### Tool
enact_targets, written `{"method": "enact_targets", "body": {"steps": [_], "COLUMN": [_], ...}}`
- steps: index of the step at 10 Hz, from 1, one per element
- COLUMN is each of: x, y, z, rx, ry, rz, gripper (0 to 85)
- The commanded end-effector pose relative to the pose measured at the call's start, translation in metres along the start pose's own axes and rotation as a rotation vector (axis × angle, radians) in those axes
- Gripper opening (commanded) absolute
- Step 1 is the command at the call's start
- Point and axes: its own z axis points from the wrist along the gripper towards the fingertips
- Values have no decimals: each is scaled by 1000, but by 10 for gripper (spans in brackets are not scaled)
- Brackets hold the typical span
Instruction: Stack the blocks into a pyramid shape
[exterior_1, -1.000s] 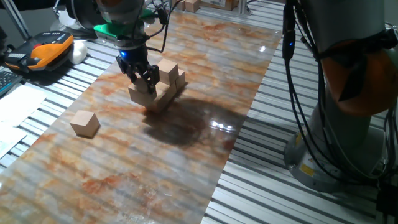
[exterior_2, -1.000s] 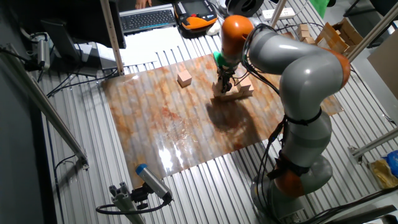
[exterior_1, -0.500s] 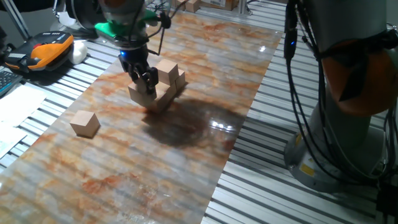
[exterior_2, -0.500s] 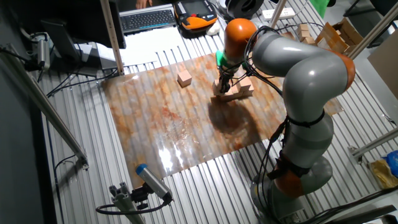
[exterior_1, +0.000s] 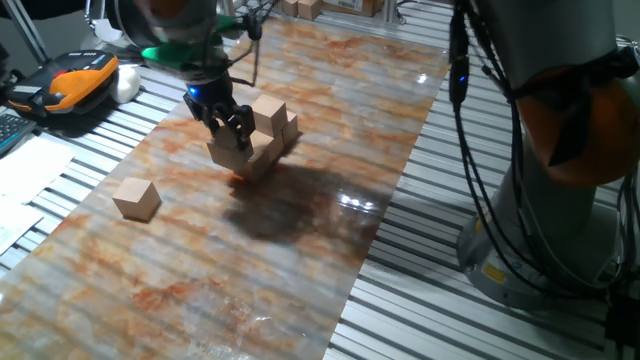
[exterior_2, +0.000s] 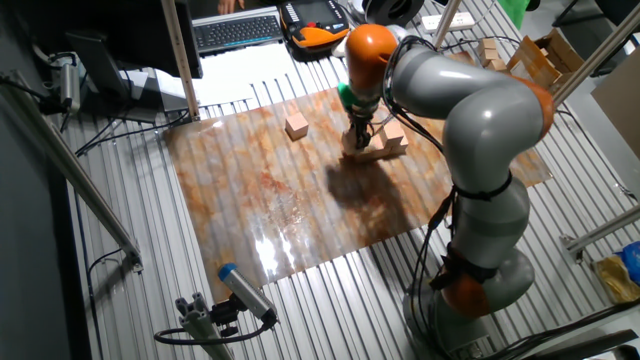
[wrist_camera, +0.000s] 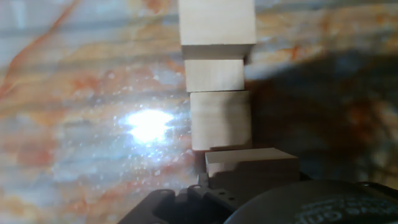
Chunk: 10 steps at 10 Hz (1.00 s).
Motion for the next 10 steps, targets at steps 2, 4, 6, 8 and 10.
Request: {"method": "enact_targets", "body": {"steps": [2, 4, 6, 8, 10], "x": [0, 0, 2, 1, -9], "y": [0, 0, 1, 0, -3], "z": [0, 0, 2, 1, -2], "rx": [-10, -12, -16, -11, -45], "ry": [6, 5, 4, -5, 37], "rz": [-28, -51, -78, -99, -74], "gripper": [0, 0, 0, 0, 0]}}
